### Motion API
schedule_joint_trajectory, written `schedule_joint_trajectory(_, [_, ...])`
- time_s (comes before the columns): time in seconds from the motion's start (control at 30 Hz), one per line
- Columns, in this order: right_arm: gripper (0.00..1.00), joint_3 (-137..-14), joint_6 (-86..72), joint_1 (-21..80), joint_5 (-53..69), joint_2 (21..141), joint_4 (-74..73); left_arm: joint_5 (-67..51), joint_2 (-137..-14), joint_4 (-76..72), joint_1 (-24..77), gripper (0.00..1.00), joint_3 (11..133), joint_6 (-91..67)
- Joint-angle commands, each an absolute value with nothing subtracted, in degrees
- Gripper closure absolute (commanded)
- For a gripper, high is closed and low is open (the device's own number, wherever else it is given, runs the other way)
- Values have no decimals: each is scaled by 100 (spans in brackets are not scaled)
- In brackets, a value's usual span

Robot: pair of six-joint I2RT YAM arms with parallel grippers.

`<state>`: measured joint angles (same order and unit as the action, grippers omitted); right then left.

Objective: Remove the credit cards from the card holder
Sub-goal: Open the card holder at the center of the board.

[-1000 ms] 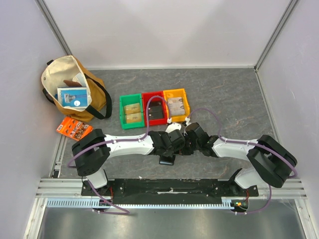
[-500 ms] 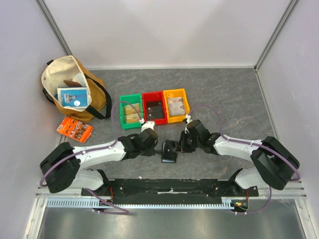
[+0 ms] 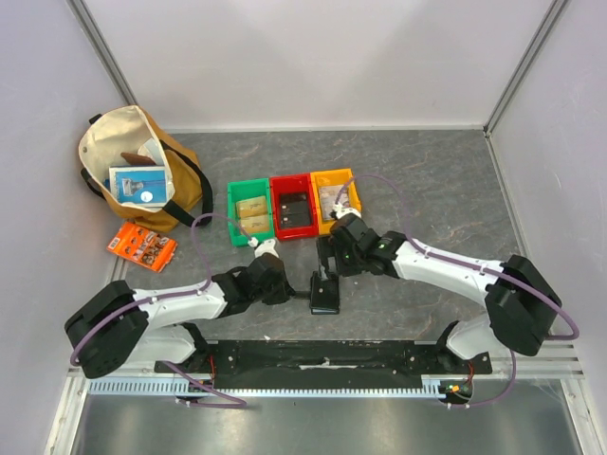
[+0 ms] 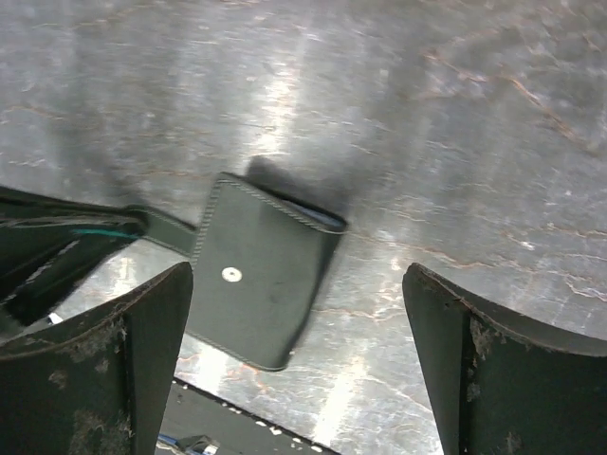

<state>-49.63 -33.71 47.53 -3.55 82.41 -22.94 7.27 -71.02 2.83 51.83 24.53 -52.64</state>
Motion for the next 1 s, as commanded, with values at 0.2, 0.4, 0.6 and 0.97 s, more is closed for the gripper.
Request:
schedule_joint_trajectory(0.2, [2,-6424,-3542,6186,-2328,9385,-3620,747,-6619,-729,5185,98,1714,-6328])
schedule_joint_trajectory(0.4, [2,-6811,-3639,6486,-2830,10115,-3893,791,-6530,-800,5203,98,1600,-6390])
schedule_joint_trajectory(0.6, [2,-6882,-3551,6513,-3216,10081,-4060,861,-6434,-809,5186,98,1521,-6425])
schedule_joint_trajectory(0.97, [19,-6320,-3358,5951,-3375,9054,-4359,1256,-5986,-387,5177,98,1362,-6486])
